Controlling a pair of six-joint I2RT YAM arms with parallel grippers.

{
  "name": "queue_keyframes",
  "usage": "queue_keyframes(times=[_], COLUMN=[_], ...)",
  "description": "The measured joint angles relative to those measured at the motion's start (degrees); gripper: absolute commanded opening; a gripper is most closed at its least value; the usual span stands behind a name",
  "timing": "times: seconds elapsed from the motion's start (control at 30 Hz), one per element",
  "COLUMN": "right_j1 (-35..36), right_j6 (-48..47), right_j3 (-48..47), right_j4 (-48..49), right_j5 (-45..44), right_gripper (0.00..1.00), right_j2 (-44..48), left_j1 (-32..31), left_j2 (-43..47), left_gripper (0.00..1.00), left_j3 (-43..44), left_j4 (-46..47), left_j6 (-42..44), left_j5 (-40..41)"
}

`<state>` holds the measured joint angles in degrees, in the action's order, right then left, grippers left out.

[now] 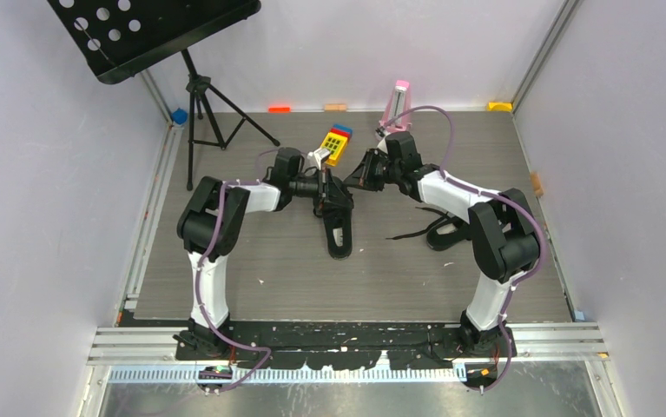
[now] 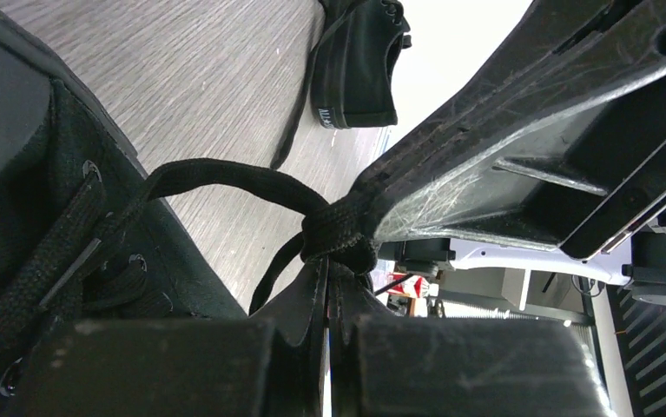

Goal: Tie the shoes
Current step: Tie the shoelace on the shoe.

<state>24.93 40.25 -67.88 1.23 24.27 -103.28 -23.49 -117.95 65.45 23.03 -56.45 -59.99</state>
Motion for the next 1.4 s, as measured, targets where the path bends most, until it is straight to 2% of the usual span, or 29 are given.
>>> queue_keyframes(times=[0.27,0.77,1.17,1.4], right_j1=[0.11,0.42,1.33,1.22], right_j6=[-0.09,-0.68,0.57,1.95], right_j3=[-0.02,-3.23,-6.93,-7.04], right_j4=[0.37,0.46,0.87,0.85], right_j5=[0.11,0.26,0.35,0.44], right_gripper=[0.0,0.0,0.0,0.04], right_j2=[-0.37,-4.02,-7.26,-8.59], left_j1=[-0.02,-0.63,-0.42,0.37], left_j2=[-0.24,-3.17,-6.82,-8.76], left_gripper=[0.0,0.0,0.0,0.0], left_j3=[0.92,0.48,1.16,0.9], left_j4=[-3.93,-1.73,2.12,9.46], left_j6=[1.27,-0.11,-1.68,-6.91], left_j5=[0.2,-0.7,-1.6,-3.39])
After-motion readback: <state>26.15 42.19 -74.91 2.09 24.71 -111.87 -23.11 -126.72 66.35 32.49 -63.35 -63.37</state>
